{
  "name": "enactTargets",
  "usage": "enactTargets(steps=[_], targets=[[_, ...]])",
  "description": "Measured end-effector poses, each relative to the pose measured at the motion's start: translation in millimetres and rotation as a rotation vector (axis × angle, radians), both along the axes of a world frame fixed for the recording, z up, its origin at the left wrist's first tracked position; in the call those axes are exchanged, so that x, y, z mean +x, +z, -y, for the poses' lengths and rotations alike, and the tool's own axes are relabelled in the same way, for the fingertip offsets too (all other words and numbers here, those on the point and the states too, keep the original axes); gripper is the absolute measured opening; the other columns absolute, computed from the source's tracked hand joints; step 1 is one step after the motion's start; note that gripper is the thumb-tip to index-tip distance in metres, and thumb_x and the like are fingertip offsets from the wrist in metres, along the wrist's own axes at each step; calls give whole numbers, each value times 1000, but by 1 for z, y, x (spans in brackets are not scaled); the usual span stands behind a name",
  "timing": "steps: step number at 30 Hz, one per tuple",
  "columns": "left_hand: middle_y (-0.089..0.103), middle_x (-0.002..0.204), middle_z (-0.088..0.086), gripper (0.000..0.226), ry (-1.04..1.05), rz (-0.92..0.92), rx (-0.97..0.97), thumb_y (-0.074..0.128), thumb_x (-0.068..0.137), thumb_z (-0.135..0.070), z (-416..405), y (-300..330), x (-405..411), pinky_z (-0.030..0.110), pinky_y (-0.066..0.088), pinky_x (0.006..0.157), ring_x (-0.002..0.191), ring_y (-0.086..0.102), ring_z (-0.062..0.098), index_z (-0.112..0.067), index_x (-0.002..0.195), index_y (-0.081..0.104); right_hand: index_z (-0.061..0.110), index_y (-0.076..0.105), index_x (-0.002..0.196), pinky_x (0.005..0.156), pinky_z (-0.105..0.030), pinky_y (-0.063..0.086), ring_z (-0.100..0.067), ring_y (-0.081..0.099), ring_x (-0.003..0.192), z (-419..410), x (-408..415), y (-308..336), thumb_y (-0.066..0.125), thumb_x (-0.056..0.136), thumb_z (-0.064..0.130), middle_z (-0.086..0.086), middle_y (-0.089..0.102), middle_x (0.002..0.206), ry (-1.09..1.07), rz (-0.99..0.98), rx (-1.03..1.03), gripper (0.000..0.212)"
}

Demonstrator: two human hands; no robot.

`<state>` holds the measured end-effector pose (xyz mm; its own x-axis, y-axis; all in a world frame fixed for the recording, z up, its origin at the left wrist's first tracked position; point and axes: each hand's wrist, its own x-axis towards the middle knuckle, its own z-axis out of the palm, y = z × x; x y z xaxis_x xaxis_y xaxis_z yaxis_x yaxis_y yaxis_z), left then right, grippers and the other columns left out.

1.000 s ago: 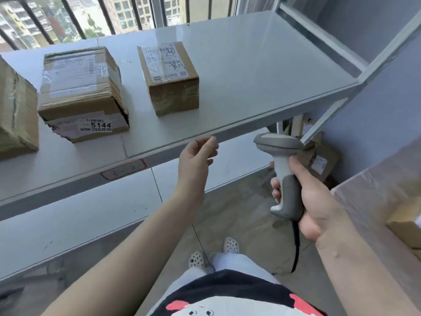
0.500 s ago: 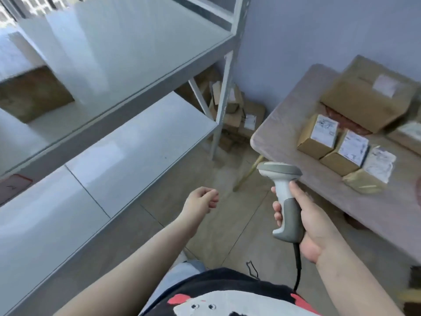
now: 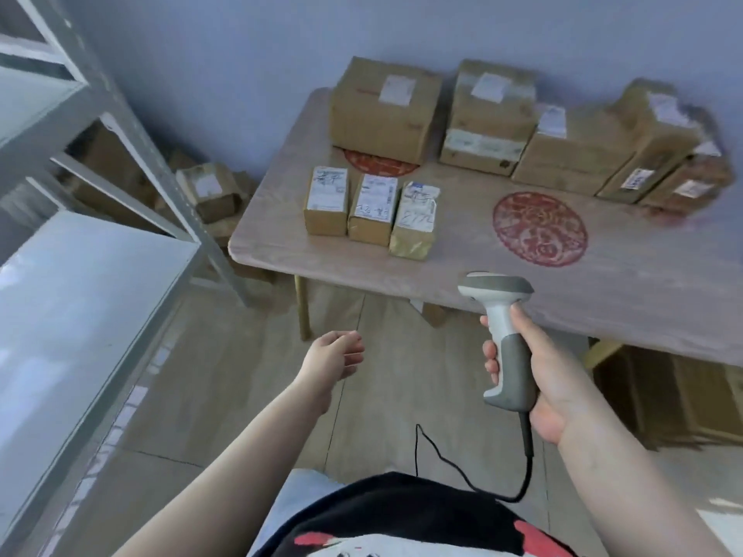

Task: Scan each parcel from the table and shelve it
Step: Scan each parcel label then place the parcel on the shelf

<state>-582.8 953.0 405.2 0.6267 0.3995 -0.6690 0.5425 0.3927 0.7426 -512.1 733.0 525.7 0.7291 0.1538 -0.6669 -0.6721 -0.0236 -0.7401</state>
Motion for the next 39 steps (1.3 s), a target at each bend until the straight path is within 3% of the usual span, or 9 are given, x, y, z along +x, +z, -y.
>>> enactTargets(steps=[7,10,13,16,22,27,32,36,39], targets=[[52,88,10,17,-57,27,12,56,100,-18,52,13,85,26,46,67,74,51,18,-14,84,54,17,73,106,68,-27,46,-14,56,61,79,31,4,58,90,53,-2,62,71,-192,35,34,42],[54,88,8,11,-25,17,-5,59,100,-19,61,14,120,30,52,74,77,55,19,-9,102,57,16,72,107,68,-27,45,-14,55,61,96,44,2,57,91,52,-2,61,71,-253,40,55,42],[56,100,10,40,24,-33,-21,65,97,-25,59,7,157,41,54,95,86,62,22,-4,128,50,16,72,108,70,-28,44,-15,56,60,109,62,-2,57,92,51,-3,61,71,-306,37,68,42],[56,114,9,70,126,-88,-44,73,90,-35,52,6,197,41,52,100,98,65,22,-11,146,39,15,73,107,70,-29,43,-15,56,59,120,86,-7,58,92,52,-3,62,71,-348,32,54,42],[43,151,5,116,348,-273,-51,85,60,-65,27,-2,278,48,43,105,126,56,36,-25,150,23,16,72,109,68,-29,44,-13,56,57,131,147,-12,58,90,53,-2,62,69,-415,12,15,44],[45,149,11,102,322,-295,15,82,73,-55,22,-29,305,49,47,105,131,50,37,-12,149,30,12,70,112,67,-26,45,-13,54,61,139,185,-9,55,94,48,-4,59,71,-476,2,17,42],[50,142,7,115,315,-369,121,87,47,-67,30,-58,301,54,50,98,121,57,36,-19,139,36,12,69,111,67,-27,45,-13,53,61,153,212,-13,55,94,47,-3,58,70,-480,-29,16,42],[54,133,13,99,204,-349,234,89,48,-63,57,-58,300,51,51,100,119,58,38,-12,124,50,13,70,108,68,-26,45,-11,55,58,169,235,-19,56,92,49,-2,61,67,-435,-45,17,42],[53,127,8,77,145,-288,273,90,67,-42,89,-55,306,40,45,98,113,55,29,-14,118,40,16,71,106,69,-26,44,-9,56,53,189,254,-22,56,90,52,-1,62,65,-379,-42,12,42]])
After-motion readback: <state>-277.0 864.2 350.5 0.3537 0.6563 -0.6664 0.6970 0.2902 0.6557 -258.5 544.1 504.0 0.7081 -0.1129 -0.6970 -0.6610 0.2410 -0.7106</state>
